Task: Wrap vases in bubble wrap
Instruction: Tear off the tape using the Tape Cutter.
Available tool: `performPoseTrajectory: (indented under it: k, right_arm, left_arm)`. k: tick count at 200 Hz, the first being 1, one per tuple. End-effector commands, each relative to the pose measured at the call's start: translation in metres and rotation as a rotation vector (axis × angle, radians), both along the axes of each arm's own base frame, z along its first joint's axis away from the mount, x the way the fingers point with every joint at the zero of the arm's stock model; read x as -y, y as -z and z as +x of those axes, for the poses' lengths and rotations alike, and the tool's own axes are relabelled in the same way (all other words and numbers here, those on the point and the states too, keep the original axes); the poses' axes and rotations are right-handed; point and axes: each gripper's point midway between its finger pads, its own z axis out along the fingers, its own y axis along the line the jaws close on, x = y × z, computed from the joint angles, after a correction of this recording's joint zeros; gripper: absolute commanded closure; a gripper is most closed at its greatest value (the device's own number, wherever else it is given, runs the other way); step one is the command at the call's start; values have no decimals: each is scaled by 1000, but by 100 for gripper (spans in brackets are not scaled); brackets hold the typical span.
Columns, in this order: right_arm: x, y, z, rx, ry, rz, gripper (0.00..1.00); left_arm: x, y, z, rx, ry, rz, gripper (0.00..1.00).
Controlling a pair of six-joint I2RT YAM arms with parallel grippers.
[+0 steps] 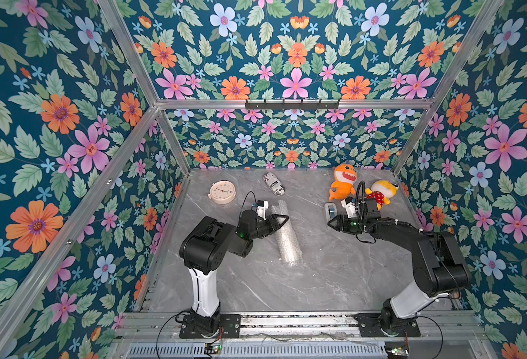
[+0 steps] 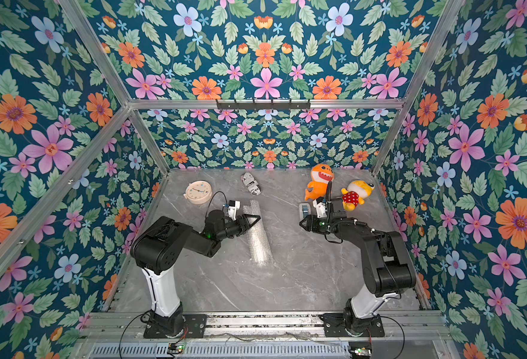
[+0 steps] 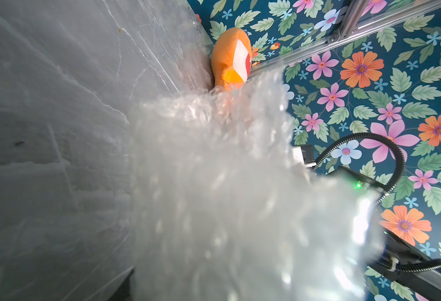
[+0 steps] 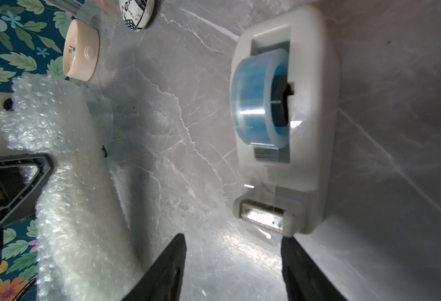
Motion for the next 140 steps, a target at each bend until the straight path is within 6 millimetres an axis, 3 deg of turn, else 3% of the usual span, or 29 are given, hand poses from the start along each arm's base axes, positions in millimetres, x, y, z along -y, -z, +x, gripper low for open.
performPoseTrajectory:
  k: [1,9,27,85,92,140]
  right_arm:
    - [1,-1,6,22,3,-17,41]
    - [-1,11,5,-8,-5,-23,41]
    - [-6,11,6,1,-28,-24,41]
    - [-2,2,10,40,-13,-43,37]
    - [0,-11,12,76,0,-48,37]
    - [6,-8,14,68,36,-75,36]
  left_arm:
    - [4,-16,1,55,25,-29,70]
    - [4,-16,1,55,27,-28,70]
    - [4,-17,0,56,28,-27,70]
    - [4,-14,0,52,30,-22,70]
    - [4,-15,-1,52,32,-22,70]
    - [3,-15,-2,54,32,-19,70]
